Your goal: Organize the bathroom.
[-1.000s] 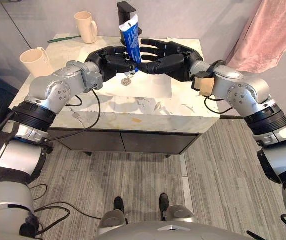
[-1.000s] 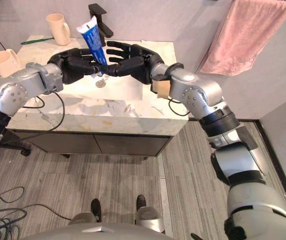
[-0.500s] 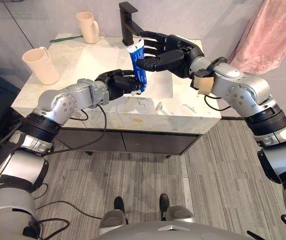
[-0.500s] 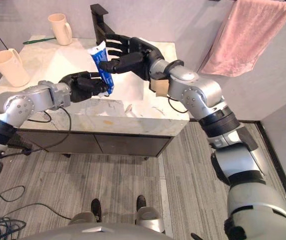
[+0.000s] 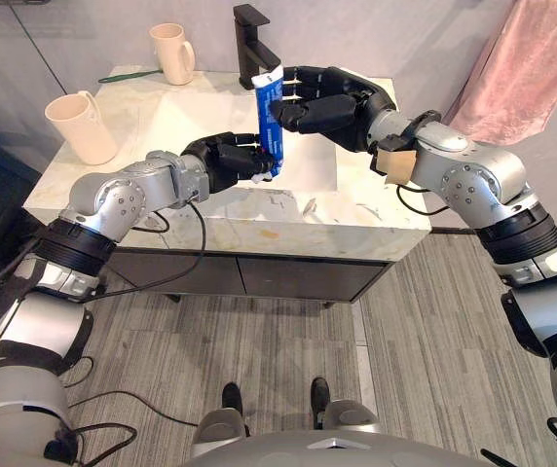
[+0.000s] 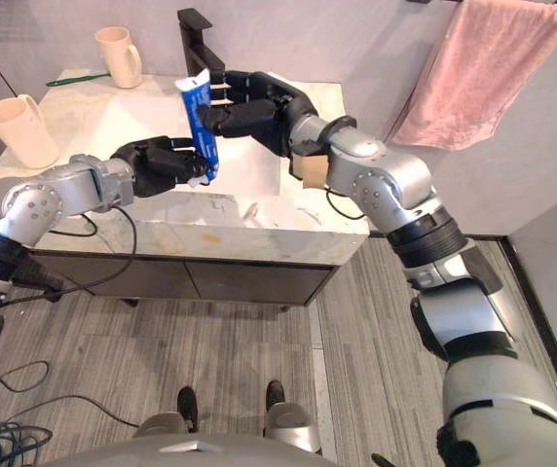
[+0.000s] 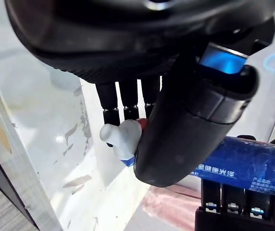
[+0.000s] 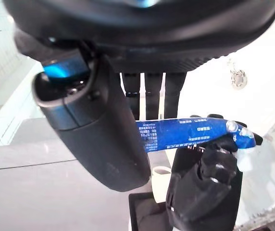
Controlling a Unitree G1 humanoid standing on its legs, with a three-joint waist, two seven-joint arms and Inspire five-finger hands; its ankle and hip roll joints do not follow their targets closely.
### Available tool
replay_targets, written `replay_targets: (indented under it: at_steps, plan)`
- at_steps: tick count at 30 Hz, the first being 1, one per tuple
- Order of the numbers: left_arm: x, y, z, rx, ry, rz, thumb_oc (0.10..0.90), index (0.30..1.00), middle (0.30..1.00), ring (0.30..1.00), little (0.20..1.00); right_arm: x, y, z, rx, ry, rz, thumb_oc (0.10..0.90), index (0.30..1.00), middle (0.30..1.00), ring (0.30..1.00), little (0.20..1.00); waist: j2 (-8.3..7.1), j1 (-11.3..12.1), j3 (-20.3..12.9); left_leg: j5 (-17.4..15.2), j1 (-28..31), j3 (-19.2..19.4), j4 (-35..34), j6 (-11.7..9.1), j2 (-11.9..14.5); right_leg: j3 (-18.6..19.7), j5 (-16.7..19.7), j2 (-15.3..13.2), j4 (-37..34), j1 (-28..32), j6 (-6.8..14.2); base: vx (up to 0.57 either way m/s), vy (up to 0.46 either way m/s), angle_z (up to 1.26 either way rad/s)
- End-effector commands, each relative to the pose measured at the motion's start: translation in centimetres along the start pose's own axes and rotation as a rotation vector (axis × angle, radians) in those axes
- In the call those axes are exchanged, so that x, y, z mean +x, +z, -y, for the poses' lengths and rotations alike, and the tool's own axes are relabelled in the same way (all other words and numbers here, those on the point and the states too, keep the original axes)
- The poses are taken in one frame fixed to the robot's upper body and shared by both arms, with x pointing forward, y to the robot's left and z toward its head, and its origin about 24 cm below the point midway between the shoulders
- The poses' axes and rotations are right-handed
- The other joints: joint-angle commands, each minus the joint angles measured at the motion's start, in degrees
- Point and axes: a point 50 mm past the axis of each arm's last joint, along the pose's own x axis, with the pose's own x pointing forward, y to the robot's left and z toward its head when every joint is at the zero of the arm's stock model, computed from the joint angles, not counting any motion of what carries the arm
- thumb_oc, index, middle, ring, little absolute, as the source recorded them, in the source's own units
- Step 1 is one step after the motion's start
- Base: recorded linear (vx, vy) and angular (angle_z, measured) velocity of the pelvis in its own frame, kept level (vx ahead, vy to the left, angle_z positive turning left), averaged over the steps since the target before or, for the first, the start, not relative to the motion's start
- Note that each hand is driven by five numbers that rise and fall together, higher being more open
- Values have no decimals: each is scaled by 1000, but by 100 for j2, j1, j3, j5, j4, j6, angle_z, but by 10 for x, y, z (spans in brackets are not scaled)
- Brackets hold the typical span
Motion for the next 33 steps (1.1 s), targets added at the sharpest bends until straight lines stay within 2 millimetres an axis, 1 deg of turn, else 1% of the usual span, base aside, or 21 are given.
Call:
replay_targets:
  at_steps: [1, 7, 8, 9, 10, 14, 19, 21, 22, 23, 27, 28, 29, 30, 31, 32, 33]
  plan:
    - [-16, 47, 4, -68, -62, 246, 400, 300, 300, 300, 300, -4, 37, -5, -8, 48, 185, 400, 300, 300, 300, 300, 347, 216, -831, -553, 242, 182, 380, -70, 551, 182, -683, -74, 410, -233, 277, 0, 0, 0]
    - [-15, 48, 3, -63, -45, 254, 400, 300, 300, 300, 300, -3, 36, -5, -10, 42, 180, 400, 300, 300, 300, 300, 350, 210, -828, -547, 245, 192, 380, -73, 561, 188, -680, -71, 411, -237, 277, 0, 0, 0]
    - [-15, 48, 1, -56, -34, 258, 530, 495, 495, 495, 495, -3, 36, -5, -7, 40, 181, 400, 300, 300, 300, 300, 351, 207, -826, -546, 242, 195, 385, -71, 561, 192, -679, -73, 413, -240, 277, 0, 0, 0]
    - [-16, 49, 1, -52, -29, 259, 726, 789, 789, 789, 789, -3, 36, -5, -7, 39, 182, 400, 300, 300, 300, 300, 352, 206, -825, -546, 241, 195, 386, -70, 561, 193, -679, -74, 414, -242, 277, 0, 0, 0]
    - [-15, 47, -3, -42, -5, 248, 800, 900, 900, 900, 900, -3, 36, -3, -8, 29, 189, 400, 300, 300, 300, 300, 355, 211, -820, -548, 232, 199, 404, -74, 561, 195, -676, -71, 414, -241, 275, 0, 0, 0]
    - [-17, 50, -8, -32, 24, 263, 800, 900, 900, 900, 900, -5, 39, 1, -13, 11, 202, 400, 300, 300, 300, 300, 351, 225, -820, -564, 229, 201, 429, -73, 556, 176, -671, -85, 394, -225, 279, 0, 0, 0]
    - [-29, 56, -16, -10, 57, 303, 800, 900, 900, 900, 900, -10, 43, 7, -23, -24, 225, 400, 300, 300, 300, 300, 369, 269, -814, -555, 225, 213, 447, -83, 568, 122, -670, -113, 404, -208, 276, 0, 0, 0]
    - [-41, 62, -23, 3, 89, 338, 800, 900, 900, 900, 900, -14, 47, 12, -32, -55, 248, 400, 300, 300, 300, 300, 384, 332, -799, -512, 180, 212, 452, -85, 572, 73, -650, -135, 423, -234, 256, -11, 5, 6]
    - [-42, 62, -23, 1, 90, 341, 800, 900, 900, 900, 900, -15, 47, 13, -34, -60, 248, 400, 300, 300, 300, 300, 388, 337, -805, -551, 197, 200, 451, -91, 570, 62, -684, -141, 420, -209, 267, -26, 1, 4]
    - [-46, 64, -24, -2, 97, 358, 800, 900, 900, 900, 900, -16, 48, 15, -36, -66, 254, 400, 300, 300, 300, 300, 386, 359, -795, -511, 160, 192, 465, -85, 568, 49, -649, -147, 425, -235, 252, 0, 0, 0]
    - [-61, 71, -34, 13, 159, 419, 800, 900, 900, 900, 900, -20, 49, 20, -41, -95, 259, 400, 300, 300, 300, 300, 387, 447, -796, -518, 141, 146, 487, -93, 571, -22, -661, -168, 432, -216, 241, 3, 0, 8]
    - [-61, 71, -34, 13, 159, 419, 800, 900, 900, 900, 900, -20, 49, 20, -41, -95, 259, 400, 300, 300, 300, 300, 387, 447, -796, -518, 141, 146, 487, -93, 571, -22, -661, -168, 432, -216, 241, 22, 1, 13]
    - [-68, 74, -39, 36, 209, 451, 800, 900, 900, 900, 900, -21, 50, 21, -46, -106, 260, 400, 300, 300, 300, 300, 387, 478, -798, -521, 133, 125, 495, -95, 568, -49, -670, -176, 427, -201, 231, 25, 0, 9]
    - [-79, 80, -50, 91, 333, 506, 800, 900, 900, 900, 900, -23, 50, 23, -45, -119, 267, 400, 300, 300, 300, 300, 383, 518, -794, -525, 128, 92, 504, -94, 566, -78, -675, -185, 429, -188, 222, 25, 0, 9]
    - [-79, 80, -50, 91, 333, 506, 800, 900, 900, 900, 900, -23, 50, 23, -45, -119, 267, 400, 300, 300, 300, 300, 383, 518, -794, -525, 128, 92, 504, -94, 566, -78, -675, -185, 429, -188, 222, 23, -8, 4]
    - [-92, 85, -65, 126, 433, 549, 800, 900, 900, 900, 900, -24, 50, 24, -53, -134, 272, 400, 300, 300, 300, 300, 375, 569, -797, -533, 117, 64, 520, -91, 560, -118, -690, -197, 436, -179, 215, 14, -16, 7]
    - [-117, 89, -87, 170, 624, 628, 800, 900, 900, 900, 900, -28, 51, 28, -57, -160, 289, 400, 300, 300, 300, 300, 359, 653, -776, -539, 93, 16, 540, -86, 552, -167, -700, -209, 428, -163, 195, 12, -18, 8]
